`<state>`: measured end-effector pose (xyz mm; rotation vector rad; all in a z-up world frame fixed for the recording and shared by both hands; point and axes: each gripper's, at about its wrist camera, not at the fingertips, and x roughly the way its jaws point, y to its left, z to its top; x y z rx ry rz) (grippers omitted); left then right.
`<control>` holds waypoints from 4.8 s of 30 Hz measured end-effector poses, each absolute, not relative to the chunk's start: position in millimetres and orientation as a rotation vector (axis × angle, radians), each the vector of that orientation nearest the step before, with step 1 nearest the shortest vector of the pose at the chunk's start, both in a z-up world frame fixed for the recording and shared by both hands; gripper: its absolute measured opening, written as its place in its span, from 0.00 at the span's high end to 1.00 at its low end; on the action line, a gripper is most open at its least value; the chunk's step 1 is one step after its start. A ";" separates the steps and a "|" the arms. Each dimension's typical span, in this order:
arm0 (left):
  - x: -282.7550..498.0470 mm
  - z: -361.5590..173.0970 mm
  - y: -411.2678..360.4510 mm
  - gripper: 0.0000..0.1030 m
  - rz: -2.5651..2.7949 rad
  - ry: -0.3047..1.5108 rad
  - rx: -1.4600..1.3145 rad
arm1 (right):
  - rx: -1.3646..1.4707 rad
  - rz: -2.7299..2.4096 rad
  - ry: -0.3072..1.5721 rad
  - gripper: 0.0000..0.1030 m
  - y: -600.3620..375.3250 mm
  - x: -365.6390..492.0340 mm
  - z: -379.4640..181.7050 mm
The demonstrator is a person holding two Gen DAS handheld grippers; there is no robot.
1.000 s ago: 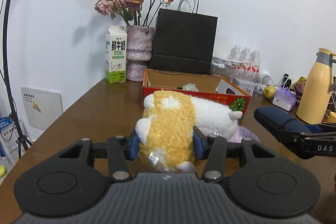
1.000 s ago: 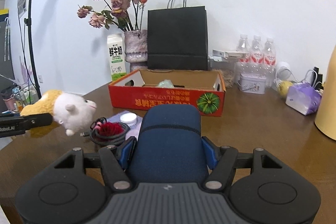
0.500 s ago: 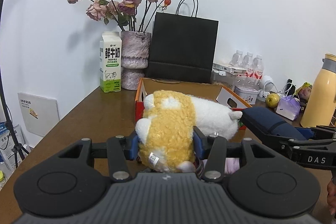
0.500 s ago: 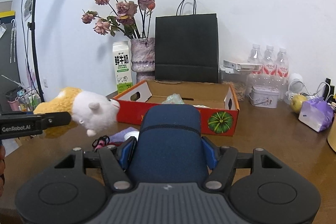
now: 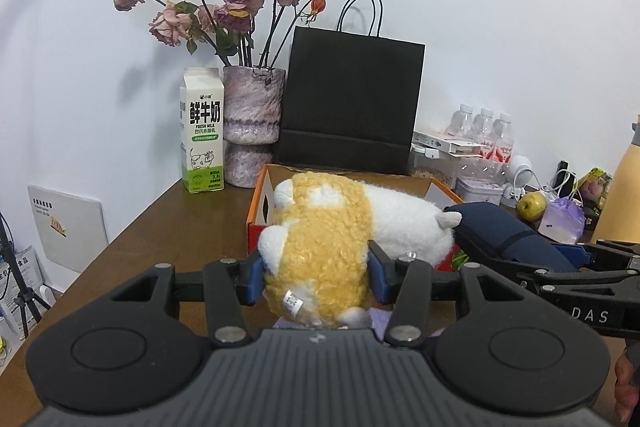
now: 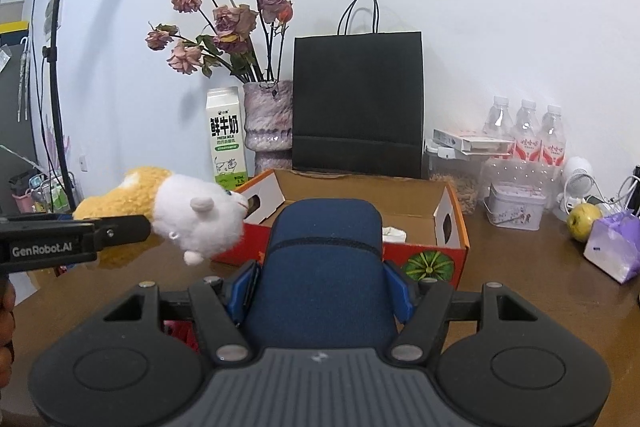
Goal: Organize objects
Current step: 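Carry the plush dog with the left tool while the right tool carries the pouch over the box, then open the left tool to drop the plush dog while the right tool releases the pouch into the box, then withdraw both tools from the box toward the lavender towel and red rose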
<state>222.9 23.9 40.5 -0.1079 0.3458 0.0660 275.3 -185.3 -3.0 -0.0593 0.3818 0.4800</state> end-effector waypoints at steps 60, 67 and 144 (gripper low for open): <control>426.8 37.3 40.4 0.51 0.111 0.365 -0.160 | -0.017 0.444 0.408 0.37 -150.9 474.5 -8.8; 448.7 29.5 44.2 0.51 0.126 0.399 -0.168 | -0.010 0.422 0.449 0.37 -148.0 495.4 -20.9; 229.4 -8.3 42.4 0.00 0.018 0.387 -0.074 | -0.109 0.464 0.407 0.00 -194.6 271.5 -41.1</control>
